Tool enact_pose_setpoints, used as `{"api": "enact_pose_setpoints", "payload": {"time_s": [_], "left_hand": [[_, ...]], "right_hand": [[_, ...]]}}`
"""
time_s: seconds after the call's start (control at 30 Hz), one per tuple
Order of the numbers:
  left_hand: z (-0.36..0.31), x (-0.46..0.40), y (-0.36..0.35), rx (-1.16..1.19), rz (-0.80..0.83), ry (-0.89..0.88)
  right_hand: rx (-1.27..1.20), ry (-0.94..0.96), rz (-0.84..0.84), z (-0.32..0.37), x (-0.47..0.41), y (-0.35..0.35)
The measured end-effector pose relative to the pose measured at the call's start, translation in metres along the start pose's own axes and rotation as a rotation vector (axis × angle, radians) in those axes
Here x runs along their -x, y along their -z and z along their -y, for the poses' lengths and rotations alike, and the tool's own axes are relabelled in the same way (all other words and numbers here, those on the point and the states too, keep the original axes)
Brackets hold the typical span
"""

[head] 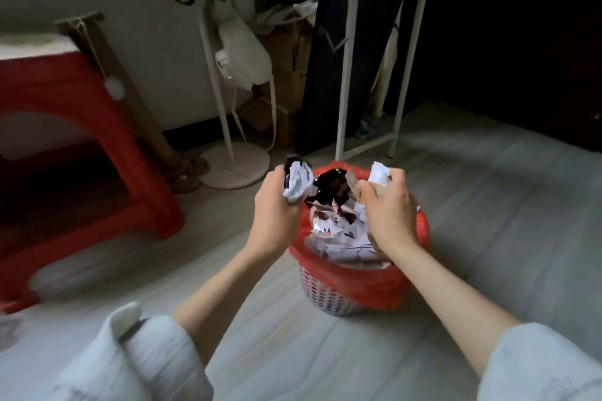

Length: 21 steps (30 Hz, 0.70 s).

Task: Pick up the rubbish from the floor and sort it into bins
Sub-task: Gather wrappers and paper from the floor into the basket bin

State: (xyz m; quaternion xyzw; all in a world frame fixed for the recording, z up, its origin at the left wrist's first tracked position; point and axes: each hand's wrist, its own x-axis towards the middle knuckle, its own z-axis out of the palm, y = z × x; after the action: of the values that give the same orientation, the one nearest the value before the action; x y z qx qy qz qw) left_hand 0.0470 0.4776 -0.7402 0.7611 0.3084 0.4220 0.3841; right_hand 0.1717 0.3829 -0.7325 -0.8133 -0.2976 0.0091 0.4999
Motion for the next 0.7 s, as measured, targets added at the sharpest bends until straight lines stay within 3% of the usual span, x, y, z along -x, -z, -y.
{"api": "enact_pose_setpoints", "payload": {"time_s": [0.13,0.23,0.27,0.37,0.4,0.53,0.7], "left_hand": [[-0.031,-0.028,-0.053,0.312,-0.043,0.099],[-0.01,-0.028,-0.086,0.306,0.012,0.214],[0.004,-0.025,-0.092,0.171,0.052,0.232],[0.04,-0.011,-0.101,-0.617,0.319,0.125],[0.044,-0.008,-0.1,-0.782,0.406,0.094],[0.043,-0.008,-0.1,-0.996,0.61,0.065],[0.036,-0.01,-0.094,-1.038,0.673,0.052]], "right_hand": [[0.101,-0.068,-0.09,-0.033,-0.037,0.028],[0.206,-0.111,-0.01,-0.058,-0.049,0.033],[0.233,-0.105,0.015,-0.064,-0.05,0.03],[0.293,-0.037,0.05,-0.077,-0.056,0.019],[0.281,-0.014,0.058,-0.08,-0.057,0.013],[0.272,0.054,0.153,-0.081,-0.056,-0.012],[0.477,0.15,0.318,-0.081,-0.053,-0.024]]}}
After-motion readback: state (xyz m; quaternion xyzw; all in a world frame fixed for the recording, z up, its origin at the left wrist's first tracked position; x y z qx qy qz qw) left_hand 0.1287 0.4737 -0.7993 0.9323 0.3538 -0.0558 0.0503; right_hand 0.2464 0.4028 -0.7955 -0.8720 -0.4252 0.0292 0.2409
